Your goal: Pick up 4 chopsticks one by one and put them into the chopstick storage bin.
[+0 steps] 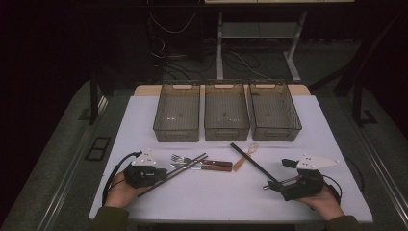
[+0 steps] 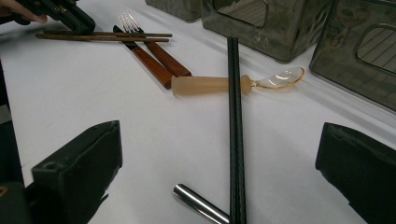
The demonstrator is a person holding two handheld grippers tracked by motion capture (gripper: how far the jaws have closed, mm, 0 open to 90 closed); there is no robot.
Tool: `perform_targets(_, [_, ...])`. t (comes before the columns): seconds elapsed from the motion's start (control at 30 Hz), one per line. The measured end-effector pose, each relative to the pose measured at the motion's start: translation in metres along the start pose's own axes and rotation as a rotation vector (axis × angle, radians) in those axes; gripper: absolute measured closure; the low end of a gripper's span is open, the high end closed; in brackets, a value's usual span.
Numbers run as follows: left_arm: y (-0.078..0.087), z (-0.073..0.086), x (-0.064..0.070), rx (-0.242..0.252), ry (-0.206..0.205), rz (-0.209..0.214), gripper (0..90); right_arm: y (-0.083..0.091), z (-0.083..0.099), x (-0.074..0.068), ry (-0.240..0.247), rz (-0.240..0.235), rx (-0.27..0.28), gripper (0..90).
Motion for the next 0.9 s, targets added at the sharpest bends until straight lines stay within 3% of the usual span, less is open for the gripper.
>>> perform_targets(0.33, [-0.0007,-0.0003,0.0029,-0.013,-0.038,-0.021,80.7,-0.0002,0.0002,0.0001,0.0,-0.001,-0.001,0.8])
perform_targets(0.9, [-0.0007,-0.0002,0.0019,-0.004,-0.025,0.0,85.0,-0.0006,0.0005,-0.0001,0.001,-0.001,-0.004,0.8])
Point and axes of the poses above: each handheld gripper's, and its own axes: y roughly backward along the jaws, z roughly out of its underside, x roughly to its right, the point moved 2 cm from there along -y, roughly forward along the jaws, and after that the axes turned 5 degrees about x, right-handed, at the moved point
